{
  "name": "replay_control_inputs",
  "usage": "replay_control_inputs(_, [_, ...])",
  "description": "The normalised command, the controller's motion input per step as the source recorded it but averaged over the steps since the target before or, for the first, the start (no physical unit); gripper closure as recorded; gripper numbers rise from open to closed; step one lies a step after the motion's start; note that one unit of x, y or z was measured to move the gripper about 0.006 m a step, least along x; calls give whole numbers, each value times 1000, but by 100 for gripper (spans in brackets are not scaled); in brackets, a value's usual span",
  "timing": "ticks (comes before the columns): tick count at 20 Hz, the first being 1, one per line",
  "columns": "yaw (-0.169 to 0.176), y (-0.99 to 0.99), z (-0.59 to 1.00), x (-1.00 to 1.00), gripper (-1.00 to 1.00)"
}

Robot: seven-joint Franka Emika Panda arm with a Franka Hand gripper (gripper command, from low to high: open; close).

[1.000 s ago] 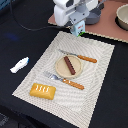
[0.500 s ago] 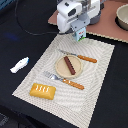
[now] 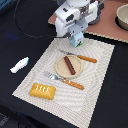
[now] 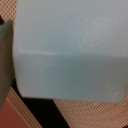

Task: Interact with the objects in diverse but meaningful ways.

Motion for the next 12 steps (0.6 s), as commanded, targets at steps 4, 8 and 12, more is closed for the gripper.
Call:
replay_control_inputs(4, [-7, 36, 774, 76, -100])
replay_control_inputs(8, [-28, -245, 786, -214, -100])
replay_control_inputs(12, [-17, -554, 761, -429, -100])
